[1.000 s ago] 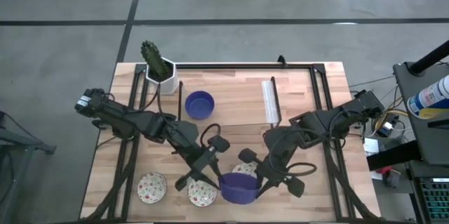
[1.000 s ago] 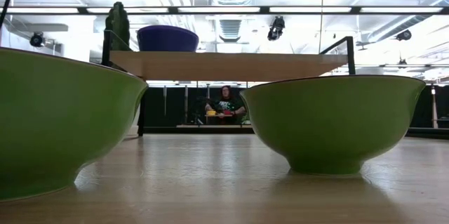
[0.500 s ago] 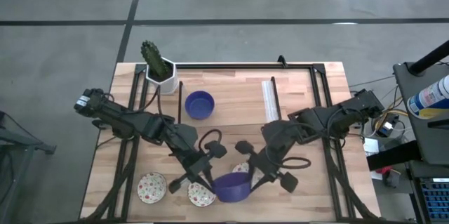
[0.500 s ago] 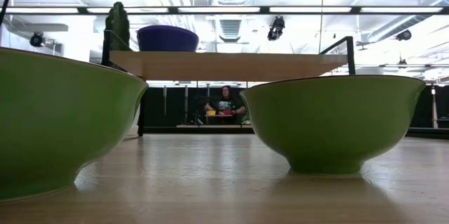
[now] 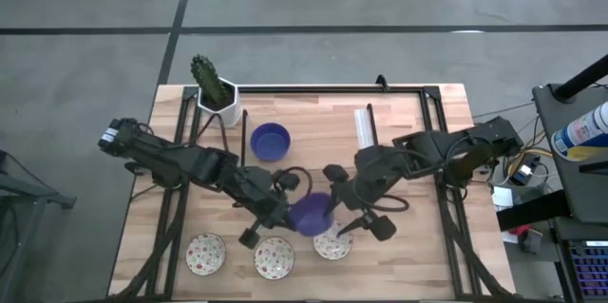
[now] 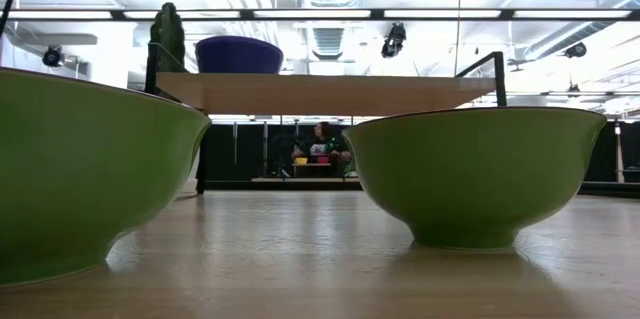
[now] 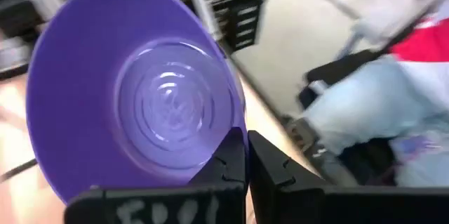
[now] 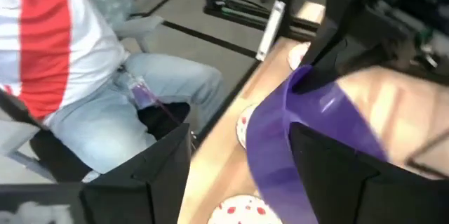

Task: Pick & Place Mini bowls
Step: Stack the blue bowl on the blue bowls on the shelf

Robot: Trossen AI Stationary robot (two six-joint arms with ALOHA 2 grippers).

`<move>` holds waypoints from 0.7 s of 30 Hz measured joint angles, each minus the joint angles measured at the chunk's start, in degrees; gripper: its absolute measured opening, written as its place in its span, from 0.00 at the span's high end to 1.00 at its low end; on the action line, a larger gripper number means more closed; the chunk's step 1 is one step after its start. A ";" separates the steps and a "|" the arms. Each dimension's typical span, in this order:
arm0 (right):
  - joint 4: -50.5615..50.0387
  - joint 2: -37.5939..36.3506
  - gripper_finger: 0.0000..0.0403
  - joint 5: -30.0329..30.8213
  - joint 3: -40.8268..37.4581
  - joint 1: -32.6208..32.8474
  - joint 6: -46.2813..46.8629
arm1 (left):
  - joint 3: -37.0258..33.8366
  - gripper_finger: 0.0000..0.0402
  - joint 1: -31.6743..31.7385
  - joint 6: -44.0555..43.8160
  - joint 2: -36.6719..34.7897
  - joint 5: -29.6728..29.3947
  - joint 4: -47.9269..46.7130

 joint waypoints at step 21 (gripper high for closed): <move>-4.75 -0.70 0.41 0.83 -1.16 0.46 1.81 | 2.23 1.00 7.56 -1.85 -2.41 -39.41 -28.69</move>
